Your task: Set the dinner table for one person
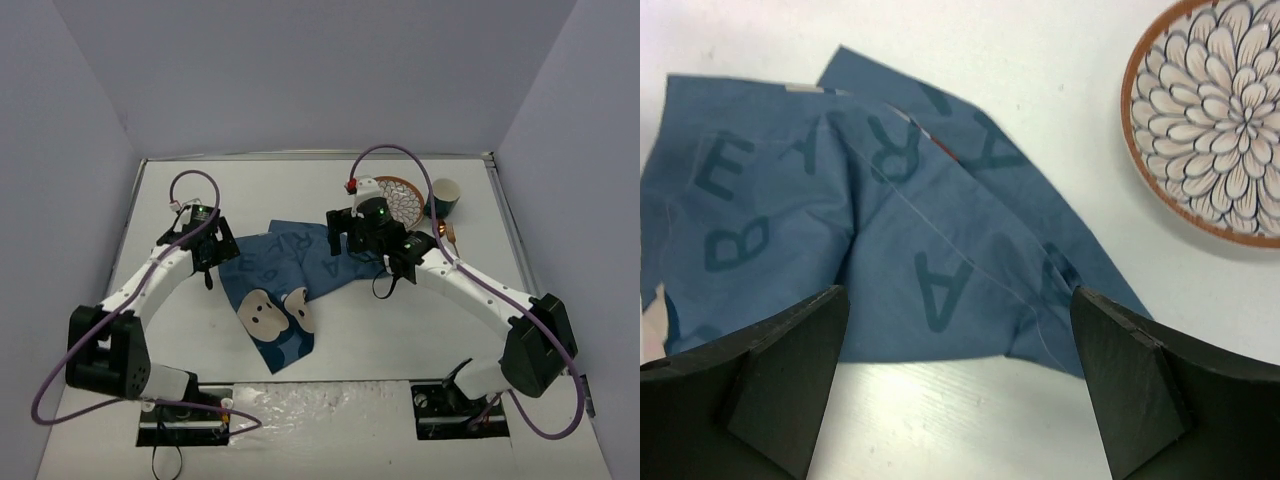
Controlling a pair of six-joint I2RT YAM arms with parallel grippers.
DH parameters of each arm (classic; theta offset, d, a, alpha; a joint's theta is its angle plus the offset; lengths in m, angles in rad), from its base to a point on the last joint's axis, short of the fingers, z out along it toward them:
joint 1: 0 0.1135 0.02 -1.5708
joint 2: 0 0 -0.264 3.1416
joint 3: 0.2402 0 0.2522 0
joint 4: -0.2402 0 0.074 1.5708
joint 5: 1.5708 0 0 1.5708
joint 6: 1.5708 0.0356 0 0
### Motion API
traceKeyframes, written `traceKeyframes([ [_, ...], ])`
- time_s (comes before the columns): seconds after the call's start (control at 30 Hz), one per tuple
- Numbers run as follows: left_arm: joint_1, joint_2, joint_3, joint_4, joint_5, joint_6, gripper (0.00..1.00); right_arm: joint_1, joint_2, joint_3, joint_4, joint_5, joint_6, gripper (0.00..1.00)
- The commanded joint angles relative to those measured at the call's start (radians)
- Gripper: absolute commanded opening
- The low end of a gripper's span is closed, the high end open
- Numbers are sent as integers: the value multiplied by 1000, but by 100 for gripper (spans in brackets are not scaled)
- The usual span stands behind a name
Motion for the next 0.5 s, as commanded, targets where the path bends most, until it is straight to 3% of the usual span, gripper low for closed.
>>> traceKeyframes([
  [0.0, 65, 150, 136, 120, 64, -8, 97, -16, -86, -64, 43, -66, -24, 89],
  [0.33, 100, 434, 269, 117, 115, 85, 97, -67, -183, -162, 68, -87, -39, 89],
  [0.47, 100, 492, 295, 119, 131, 95, 92, -74, -200, -178, 74, -87, -32, 89],
])
